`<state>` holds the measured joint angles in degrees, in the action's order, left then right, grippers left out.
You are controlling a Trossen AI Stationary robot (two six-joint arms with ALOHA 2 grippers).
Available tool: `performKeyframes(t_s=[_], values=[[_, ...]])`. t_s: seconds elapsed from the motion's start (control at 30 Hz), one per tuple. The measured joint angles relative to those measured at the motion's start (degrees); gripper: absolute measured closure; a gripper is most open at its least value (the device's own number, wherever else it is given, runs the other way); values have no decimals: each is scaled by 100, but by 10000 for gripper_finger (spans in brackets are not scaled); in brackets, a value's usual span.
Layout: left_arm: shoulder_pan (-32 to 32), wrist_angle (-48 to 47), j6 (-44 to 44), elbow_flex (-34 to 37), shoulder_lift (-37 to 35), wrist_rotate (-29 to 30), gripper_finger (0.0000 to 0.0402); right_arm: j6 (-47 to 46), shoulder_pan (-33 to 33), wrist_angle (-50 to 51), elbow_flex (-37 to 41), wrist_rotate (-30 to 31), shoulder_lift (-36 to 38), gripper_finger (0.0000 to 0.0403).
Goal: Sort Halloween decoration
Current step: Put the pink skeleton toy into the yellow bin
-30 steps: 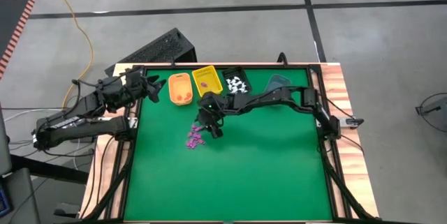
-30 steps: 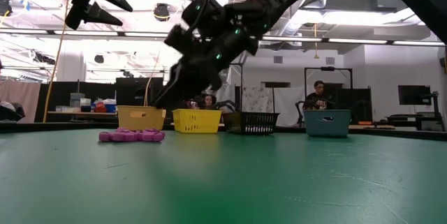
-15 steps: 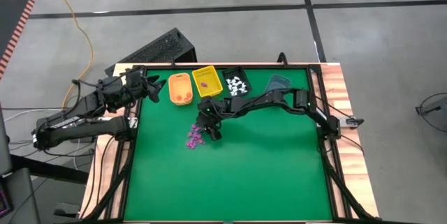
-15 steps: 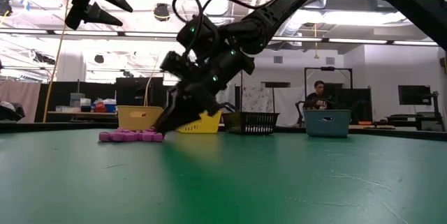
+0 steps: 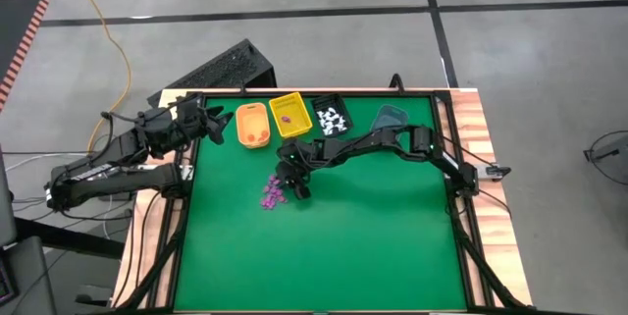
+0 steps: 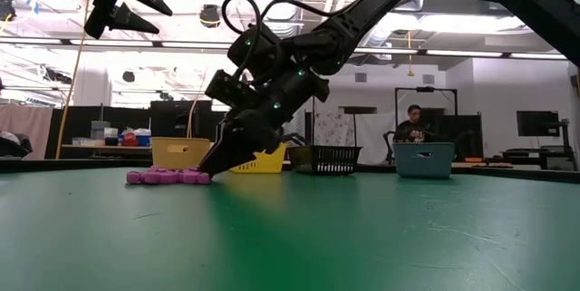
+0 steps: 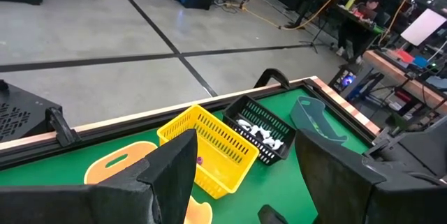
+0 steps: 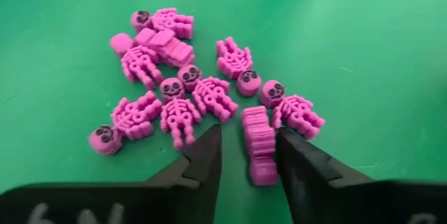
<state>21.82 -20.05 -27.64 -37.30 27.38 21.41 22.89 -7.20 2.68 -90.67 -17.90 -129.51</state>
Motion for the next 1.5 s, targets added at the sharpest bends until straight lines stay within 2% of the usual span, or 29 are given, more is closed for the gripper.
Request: performKeyframes(t_s=[0.3,0.63,1.5], values=[[0,-1,0,0,0,0,170,-224,-4,10,0,78,-11,328],[0,0,0,0,0,0,170,-655,-2,-59,8,137,42,374],[0,2,20,0,-2,-4,170,-1203,29,-103,11,117,651,379]])
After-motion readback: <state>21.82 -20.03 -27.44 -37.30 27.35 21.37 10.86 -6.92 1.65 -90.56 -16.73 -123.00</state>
